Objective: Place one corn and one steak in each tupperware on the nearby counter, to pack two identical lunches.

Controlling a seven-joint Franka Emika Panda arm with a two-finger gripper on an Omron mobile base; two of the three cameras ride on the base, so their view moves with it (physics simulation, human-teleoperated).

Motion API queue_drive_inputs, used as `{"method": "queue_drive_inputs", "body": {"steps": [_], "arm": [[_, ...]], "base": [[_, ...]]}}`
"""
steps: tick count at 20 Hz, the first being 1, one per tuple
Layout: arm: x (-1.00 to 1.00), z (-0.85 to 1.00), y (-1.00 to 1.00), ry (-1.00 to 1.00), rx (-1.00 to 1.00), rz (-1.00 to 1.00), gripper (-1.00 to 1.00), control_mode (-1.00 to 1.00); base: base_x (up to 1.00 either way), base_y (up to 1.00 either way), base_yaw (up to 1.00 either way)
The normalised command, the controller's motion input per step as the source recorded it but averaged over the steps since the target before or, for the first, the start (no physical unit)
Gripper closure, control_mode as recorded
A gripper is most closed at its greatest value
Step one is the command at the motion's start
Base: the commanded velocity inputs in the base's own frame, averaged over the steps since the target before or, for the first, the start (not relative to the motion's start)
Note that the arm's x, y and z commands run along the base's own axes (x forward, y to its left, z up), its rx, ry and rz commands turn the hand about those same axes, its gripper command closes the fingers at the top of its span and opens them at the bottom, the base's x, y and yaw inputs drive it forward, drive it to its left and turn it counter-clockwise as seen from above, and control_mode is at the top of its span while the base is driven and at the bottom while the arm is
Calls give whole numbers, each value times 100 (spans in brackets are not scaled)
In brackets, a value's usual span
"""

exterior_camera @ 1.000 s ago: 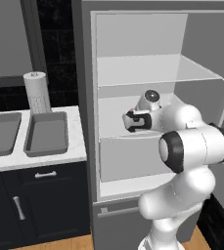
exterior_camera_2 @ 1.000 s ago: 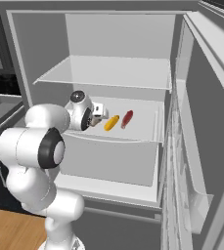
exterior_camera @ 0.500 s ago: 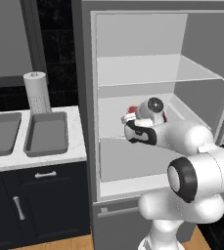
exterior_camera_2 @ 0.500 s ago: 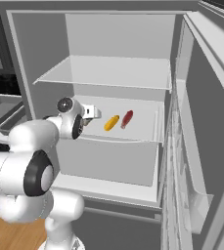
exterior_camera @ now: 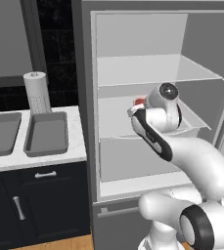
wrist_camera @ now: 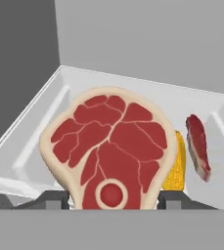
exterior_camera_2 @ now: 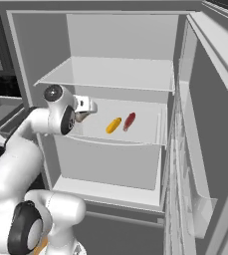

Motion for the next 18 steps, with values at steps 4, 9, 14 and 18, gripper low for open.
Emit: {"method": "queue_drive_inputs", "body": {"steps": [4, 9, 14, 18], "arm": [[-100, 2, 0, -1, -18, 0, 100, -100], [-98, 15, 0, -6, -13, 0, 100, -100], [-82, 56, 0, -8, 0, 0, 100, -100], [-79, 61, -4, -1, 12, 0, 100, -100]], "base": [[0, 0, 0], [0, 0, 0], [0, 0, 0], [0, 0, 0]]}}
